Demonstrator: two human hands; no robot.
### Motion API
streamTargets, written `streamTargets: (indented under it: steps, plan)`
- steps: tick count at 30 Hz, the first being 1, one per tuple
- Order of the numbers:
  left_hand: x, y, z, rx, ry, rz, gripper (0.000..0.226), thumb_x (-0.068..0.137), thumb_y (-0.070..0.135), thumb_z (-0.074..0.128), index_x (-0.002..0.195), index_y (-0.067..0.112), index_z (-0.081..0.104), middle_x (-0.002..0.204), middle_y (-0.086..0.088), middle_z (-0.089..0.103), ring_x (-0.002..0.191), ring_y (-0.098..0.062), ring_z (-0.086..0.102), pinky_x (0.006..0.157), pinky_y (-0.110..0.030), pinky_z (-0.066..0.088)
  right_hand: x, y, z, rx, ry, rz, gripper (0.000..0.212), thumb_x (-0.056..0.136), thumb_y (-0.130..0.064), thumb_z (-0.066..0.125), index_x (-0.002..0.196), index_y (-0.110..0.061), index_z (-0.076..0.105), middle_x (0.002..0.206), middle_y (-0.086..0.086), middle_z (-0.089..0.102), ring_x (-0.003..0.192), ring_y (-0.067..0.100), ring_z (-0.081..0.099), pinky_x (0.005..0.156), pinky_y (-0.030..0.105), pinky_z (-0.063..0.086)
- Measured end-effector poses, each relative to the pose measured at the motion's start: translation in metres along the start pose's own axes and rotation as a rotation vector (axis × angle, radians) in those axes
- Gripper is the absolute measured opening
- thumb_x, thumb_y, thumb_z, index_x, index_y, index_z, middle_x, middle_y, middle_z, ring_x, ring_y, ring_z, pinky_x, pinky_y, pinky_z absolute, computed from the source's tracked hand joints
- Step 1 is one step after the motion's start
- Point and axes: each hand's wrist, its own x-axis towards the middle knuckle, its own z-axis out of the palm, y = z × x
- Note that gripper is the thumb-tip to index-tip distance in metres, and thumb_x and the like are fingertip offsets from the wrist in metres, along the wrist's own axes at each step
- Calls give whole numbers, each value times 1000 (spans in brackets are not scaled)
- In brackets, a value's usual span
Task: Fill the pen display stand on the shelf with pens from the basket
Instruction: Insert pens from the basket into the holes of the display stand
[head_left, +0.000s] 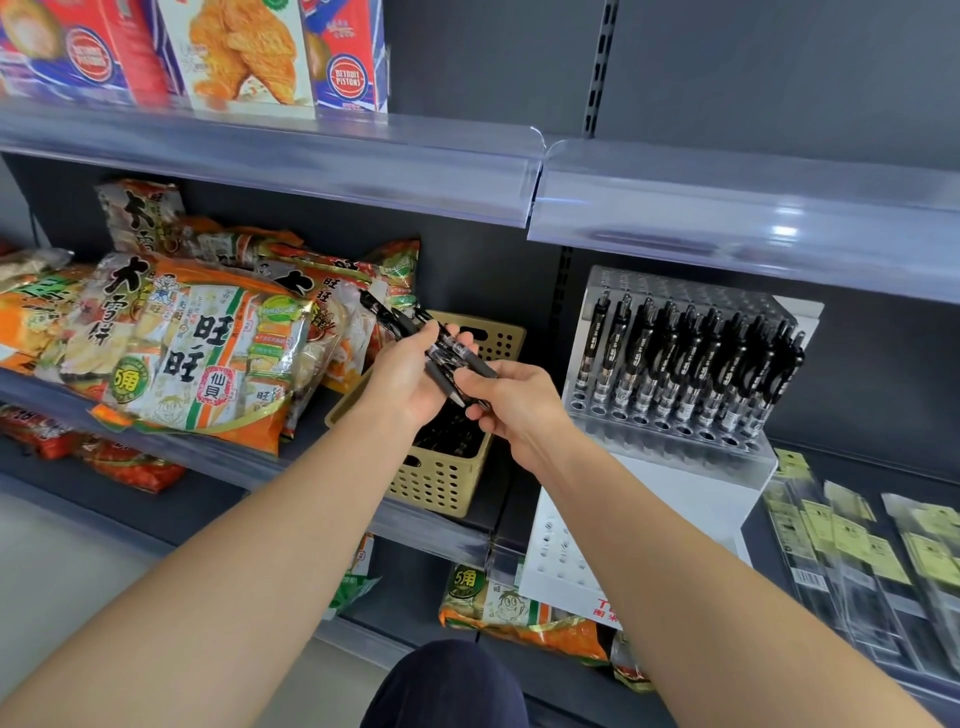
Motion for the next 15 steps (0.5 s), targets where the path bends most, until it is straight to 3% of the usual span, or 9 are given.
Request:
streamTargets:
  steps: [7,13,15]
  plan:
    - [7,7,-1,39,59,8,25,102,18,42,111,-2,55,95,-13,62,85,-23,64,63,-36,52,1,-1,-1,95,12,74,35,78,-2,74,106,-4,53,77,10,62,45,9,50,38,18,38]
    - [11,12,-6,-16,133,38,27,102,18,41,91,1,58,82,-12,63,70,-20,64,60,-34,52,-1,-1,-3,35,-12,120,30,78,1,73,94,-10,50,71,6,58,46,9,47,39,19,37]
    - [11,12,-8,-17,160,46,27,102,18,42,89,1,59,80,-12,64,70,-20,64,60,-34,51,-2,-3,-3,16,-10,136,30,77,0,73,99,-8,53,73,7,59,46,10,48,38,19,37]
